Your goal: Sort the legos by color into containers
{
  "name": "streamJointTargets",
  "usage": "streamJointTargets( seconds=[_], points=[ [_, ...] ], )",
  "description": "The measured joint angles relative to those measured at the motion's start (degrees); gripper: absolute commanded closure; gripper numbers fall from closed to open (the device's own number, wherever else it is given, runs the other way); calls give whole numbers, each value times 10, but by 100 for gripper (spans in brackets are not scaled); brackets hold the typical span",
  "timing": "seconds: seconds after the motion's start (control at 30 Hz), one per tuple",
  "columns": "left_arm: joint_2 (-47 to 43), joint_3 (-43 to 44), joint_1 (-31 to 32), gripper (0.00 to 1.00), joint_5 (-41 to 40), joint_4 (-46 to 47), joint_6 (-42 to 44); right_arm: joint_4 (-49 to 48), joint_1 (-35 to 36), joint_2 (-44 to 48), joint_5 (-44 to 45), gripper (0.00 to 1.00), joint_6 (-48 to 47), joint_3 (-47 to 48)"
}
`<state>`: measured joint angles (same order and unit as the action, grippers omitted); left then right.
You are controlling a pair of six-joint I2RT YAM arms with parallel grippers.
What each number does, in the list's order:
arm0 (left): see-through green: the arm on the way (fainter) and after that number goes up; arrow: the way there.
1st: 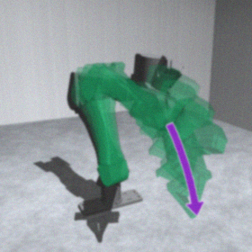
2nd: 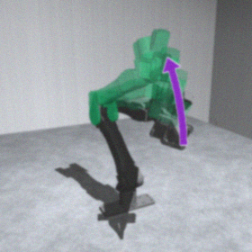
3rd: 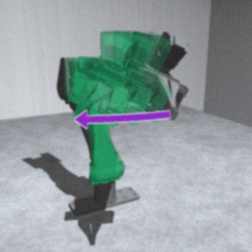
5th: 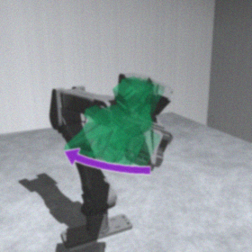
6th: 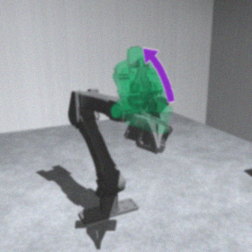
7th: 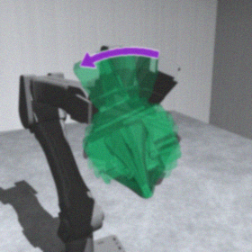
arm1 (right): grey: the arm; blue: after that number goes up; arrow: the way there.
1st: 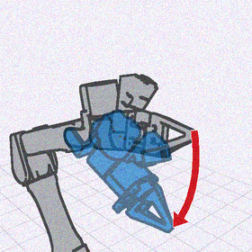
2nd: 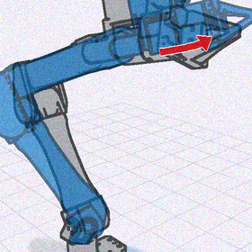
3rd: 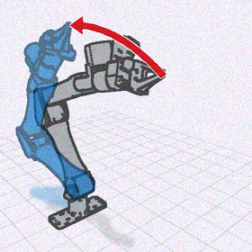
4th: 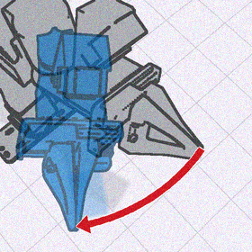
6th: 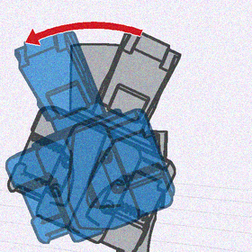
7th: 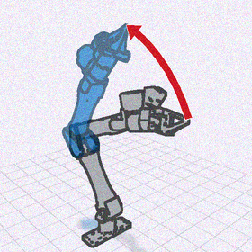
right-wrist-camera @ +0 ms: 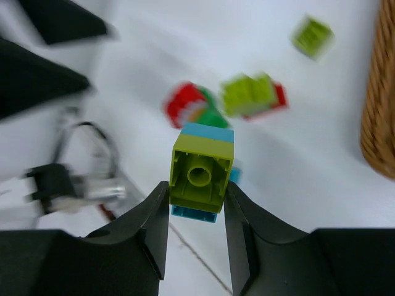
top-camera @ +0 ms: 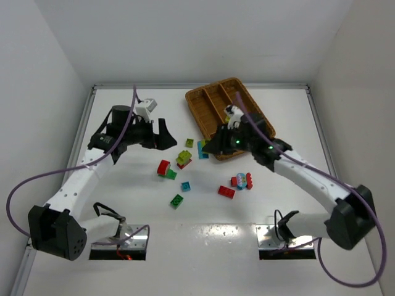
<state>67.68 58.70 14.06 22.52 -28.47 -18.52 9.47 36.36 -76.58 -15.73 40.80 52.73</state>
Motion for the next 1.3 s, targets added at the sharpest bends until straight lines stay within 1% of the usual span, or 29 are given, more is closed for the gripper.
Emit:
streamJointTargets(
  seconds=[0.07,0.13,0.17,0.27,0.4,0.5,0.57,0.63,0.73,0.8,0.83,0.93,0.97,1.0,1.03,1.07,1.13,1.17,1.2,1.3],
  points=[
    [-15,-23,-7,4,119,49,-4,-36,-36,46,-73,79,-1,-5],
    [-17,-58,-10,4,238,127,-31,-67,-53,64,-138,79,-4,-2],
    [-11,-73,-10,4,286,159,-45,-76,-55,66,-169,79,-6,0],
    [10,-92,-9,4,379,213,-70,-80,-55,61,-239,79,-10,0],
    [18,-92,-9,4,453,250,-84,-80,-55,51,-303,79,-11,0],
    [20,-86,-3,4,487,259,-87,-85,-55,43,-331,79,-11,0],
    [26,-77,5,8,510,256,-83,-92,-54,36,-343,79,-9,0],
    [34,-70,14,8,524,251,-75,-103,-54,28,-351,79,-5,0],
    [46,-65,28,13,541,244,-67,-116,-54,18,-359,79,2,0],
    [55,-63,39,16,546,240,-62,-125,-54,12,-363,79,8,0],
    [59,-63,44,16,547,237,-61,-131,-54,10,-366,79,10,0],
    [69,-57,57,21,548,233,-58,-142,-54,2,-371,80,16,0],
    [70,-55,59,24,548,232,-57,-144,-54,1,-371,80,17,0],
    [72,-52,61,32,548,231,-56,-145,-52,-1,-371,80,18,0],
    [73,-49,62,35,546,229,-56,-147,-51,-2,-374,80,20,0],
    [74,-46,62,35,544,229,-55,-150,-50,-3,-378,80,21,0],
    [76,-43,62,40,544,228,-54,-152,-50,-3,-382,80,21,0],
    [78,-41,62,44,543,228,-54,-152,-50,-3,-384,80,21,0],
    [80,-38,62,53,542,227,-53,-152,-49,-4,-386,80,21,0],
    [86,-35,62,66,542,224,-54,-152,-48,-4,-391,82,16,0]
  ],
)
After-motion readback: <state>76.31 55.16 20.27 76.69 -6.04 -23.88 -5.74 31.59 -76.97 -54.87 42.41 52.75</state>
